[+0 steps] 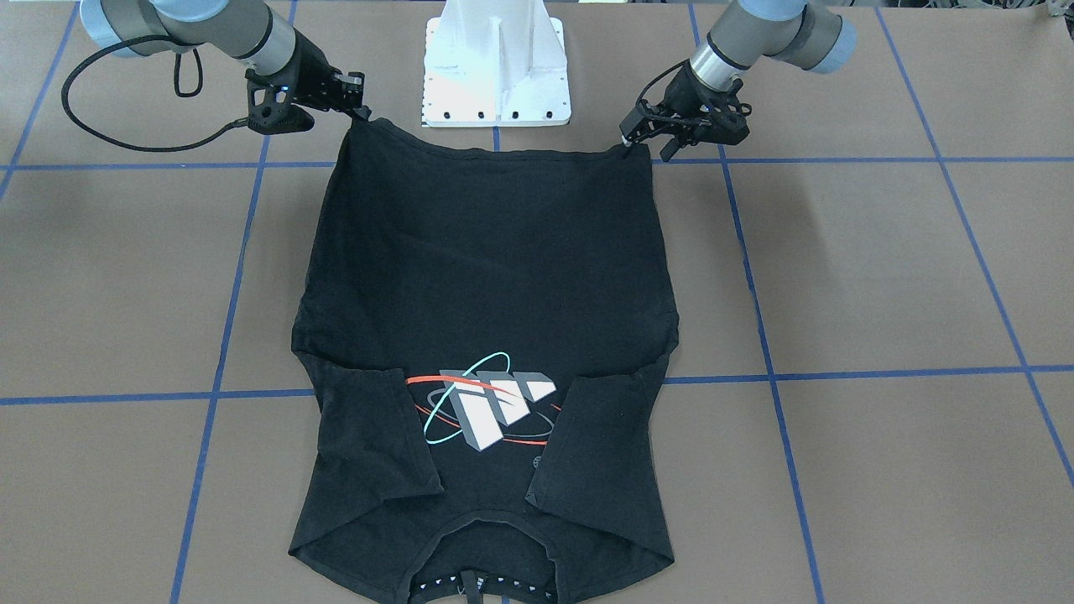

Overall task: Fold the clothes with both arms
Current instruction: 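Move the left gripper to the other near hem corner and grasp it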

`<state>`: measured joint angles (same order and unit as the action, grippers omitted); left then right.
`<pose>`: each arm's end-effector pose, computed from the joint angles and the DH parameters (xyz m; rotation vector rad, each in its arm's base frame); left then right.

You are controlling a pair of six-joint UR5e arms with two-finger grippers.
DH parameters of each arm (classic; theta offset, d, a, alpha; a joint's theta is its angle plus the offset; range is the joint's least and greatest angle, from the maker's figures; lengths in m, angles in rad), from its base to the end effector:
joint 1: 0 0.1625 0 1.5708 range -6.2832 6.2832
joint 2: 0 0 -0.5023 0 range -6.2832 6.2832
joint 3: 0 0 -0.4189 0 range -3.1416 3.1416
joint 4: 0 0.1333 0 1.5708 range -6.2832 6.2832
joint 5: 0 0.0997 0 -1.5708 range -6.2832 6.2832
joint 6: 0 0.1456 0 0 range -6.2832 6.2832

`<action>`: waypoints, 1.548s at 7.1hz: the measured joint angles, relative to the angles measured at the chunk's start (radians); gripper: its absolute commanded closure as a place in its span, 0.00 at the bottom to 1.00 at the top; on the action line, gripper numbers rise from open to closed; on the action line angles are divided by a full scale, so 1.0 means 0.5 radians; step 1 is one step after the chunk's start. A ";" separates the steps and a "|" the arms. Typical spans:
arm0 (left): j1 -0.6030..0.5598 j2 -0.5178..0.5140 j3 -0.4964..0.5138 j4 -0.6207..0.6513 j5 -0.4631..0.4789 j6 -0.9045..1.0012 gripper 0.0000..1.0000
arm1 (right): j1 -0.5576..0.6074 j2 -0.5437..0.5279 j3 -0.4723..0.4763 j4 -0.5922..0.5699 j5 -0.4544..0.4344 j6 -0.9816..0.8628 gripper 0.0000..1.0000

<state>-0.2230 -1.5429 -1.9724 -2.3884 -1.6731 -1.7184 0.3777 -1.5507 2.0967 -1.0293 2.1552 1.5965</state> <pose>0.5077 -0.2366 0.4727 -0.0451 1.1966 -0.2645 -0.4656 -0.2417 0.4153 -0.3306 -1.1253 0.0385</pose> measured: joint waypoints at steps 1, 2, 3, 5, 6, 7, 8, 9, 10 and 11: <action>0.030 -0.010 0.022 0.005 0.003 -0.016 0.01 | 0.005 0.000 0.001 0.000 0.000 -0.001 1.00; 0.059 -0.021 0.036 0.008 0.014 -0.025 0.04 | 0.009 0.000 0.002 -0.001 0.000 -0.002 1.00; 0.074 -0.031 0.042 0.009 0.030 -0.028 0.07 | 0.014 0.000 0.003 -0.001 0.001 -0.002 1.00; 0.098 -0.051 0.055 0.009 0.040 -0.030 0.17 | 0.048 -0.004 0.003 0.000 0.045 -0.002 1.00; 0.104 -0.062 0.058 0.009 0.042 -0.030 0.23 | 0.083 -0.004 0.002 -0.001 0.094 -0.002 1.00; 0.109 -0.068 0.059 0.009 0.042 -0.030 0.35 | 0.108 -0.004 0.001 -0.002 0.124 -0.002 1.00; 0.113 -0.070 0.060 0.010 0.042 -0.030 0.44 | 0.123 -0.004 0.001 -0.002 0.140 -0.002 1.00; 0.114 -0.071 0.061 0.014 0.042 -0.030 0.44 | 0.130 -0.003 0.001 -0.001 0.150 -0.002 1.00; 0.114 -0.069 0.061 0.018 0.042 -0.030 0.43 | 0.133 -0.002 0.000 -0.001 0.154 -0.002 1.00; 0.114 -0.063 0.060 0.021 0.041 -0.030 0.42 | 0.133 -0.001 -0.003 -0.002 0.156 -0.002 1.00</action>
<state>-0.1659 -1.5743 -1.9422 -2.3779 -1.6524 -1.7334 0.4444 -1.5511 2.0954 -1.0304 2.2331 1.5953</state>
